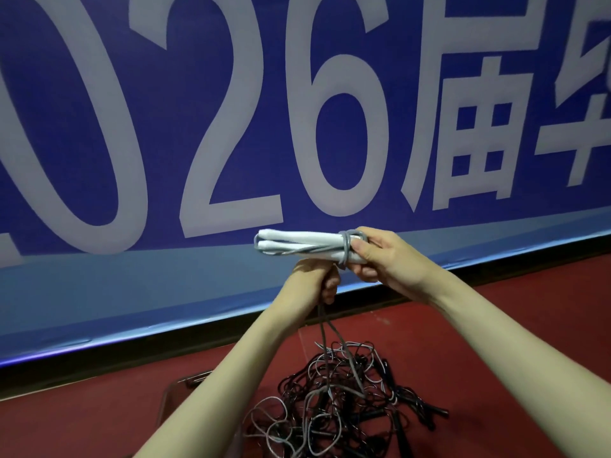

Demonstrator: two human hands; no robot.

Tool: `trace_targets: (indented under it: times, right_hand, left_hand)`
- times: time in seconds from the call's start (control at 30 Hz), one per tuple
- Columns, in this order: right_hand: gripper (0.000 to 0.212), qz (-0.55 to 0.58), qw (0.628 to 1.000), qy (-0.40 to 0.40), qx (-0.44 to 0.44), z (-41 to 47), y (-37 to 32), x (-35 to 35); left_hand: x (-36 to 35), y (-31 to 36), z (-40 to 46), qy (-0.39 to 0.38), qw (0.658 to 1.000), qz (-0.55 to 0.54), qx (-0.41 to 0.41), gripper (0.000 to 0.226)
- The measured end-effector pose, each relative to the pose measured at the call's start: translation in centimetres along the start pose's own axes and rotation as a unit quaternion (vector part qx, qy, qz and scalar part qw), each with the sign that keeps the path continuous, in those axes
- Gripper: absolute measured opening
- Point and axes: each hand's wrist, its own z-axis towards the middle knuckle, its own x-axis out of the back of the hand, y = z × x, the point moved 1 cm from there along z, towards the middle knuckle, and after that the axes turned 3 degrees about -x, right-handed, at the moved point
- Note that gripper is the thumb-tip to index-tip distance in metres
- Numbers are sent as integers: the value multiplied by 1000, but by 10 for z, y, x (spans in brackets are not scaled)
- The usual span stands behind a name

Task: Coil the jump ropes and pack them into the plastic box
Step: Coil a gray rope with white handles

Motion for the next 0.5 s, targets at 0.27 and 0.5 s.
trace_targets:
  times: [0.27,0.5]
  right_hand:
    - [18,-4,986,165,-2,9,12,-7]
    - [21,-40,960,275,-16,17,26,-1]
  left_hand:
    - [-11,-3,-1,28,976,211,-56,27]
    - [-6,-3,-5,39,964,260,-47,21]
